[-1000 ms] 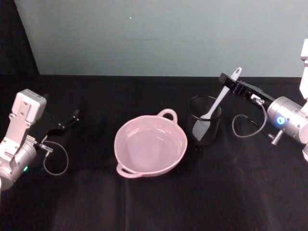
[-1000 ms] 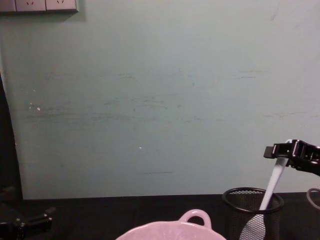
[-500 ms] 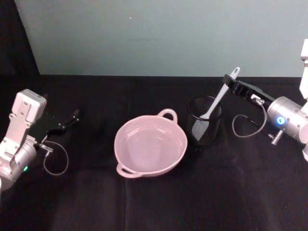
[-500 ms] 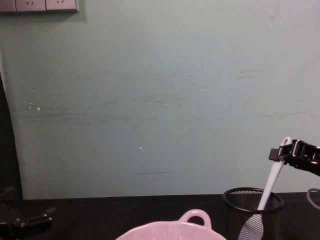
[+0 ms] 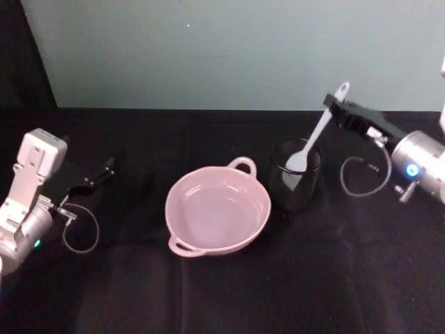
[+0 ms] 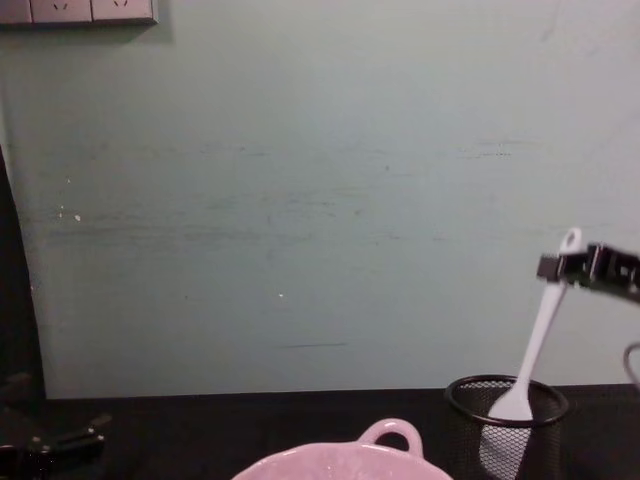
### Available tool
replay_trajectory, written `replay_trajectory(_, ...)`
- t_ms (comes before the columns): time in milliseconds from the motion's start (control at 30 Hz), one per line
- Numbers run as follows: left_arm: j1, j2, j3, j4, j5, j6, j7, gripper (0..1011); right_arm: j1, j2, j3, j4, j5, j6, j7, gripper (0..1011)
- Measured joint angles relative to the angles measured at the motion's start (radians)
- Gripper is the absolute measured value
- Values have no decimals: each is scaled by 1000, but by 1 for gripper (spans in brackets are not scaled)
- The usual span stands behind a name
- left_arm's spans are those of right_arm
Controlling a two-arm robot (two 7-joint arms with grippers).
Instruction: Use the one hand to pick up the spoon and stir the clear water in the bowl.
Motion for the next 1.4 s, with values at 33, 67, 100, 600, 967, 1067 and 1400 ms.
replay_trajectory(33,0,0,0,0,0,0,0,1011,-1,13,0,-22,-8,-1,7,114)
replay_trajectory(67,0,0,0,0,0,0,0,1011,-1,19,0,-34,-13,-2,10,114)
replay_trajectory(100,0,0,0,0,0,0,0,1011,-1,25,1,-46,-16,-2,13,114)
replay_trajectory(600,0,0,0,0,0,0,0,1011,66,101,2,-228,-41,32,73,114)
replay_trajectory(967,0,0,0,0,0,0,0,1011,92,113,-49,-282,5,68,118,116)
replay_trajectory(1067,0,0,0,0,0,0,0,1011,83,119,-73,-289,5,57,137,114)
replay_trajectory(1400,0,0,0,0,0,0,0,1011,51,125,-167,-262,-40,-9,218,114)
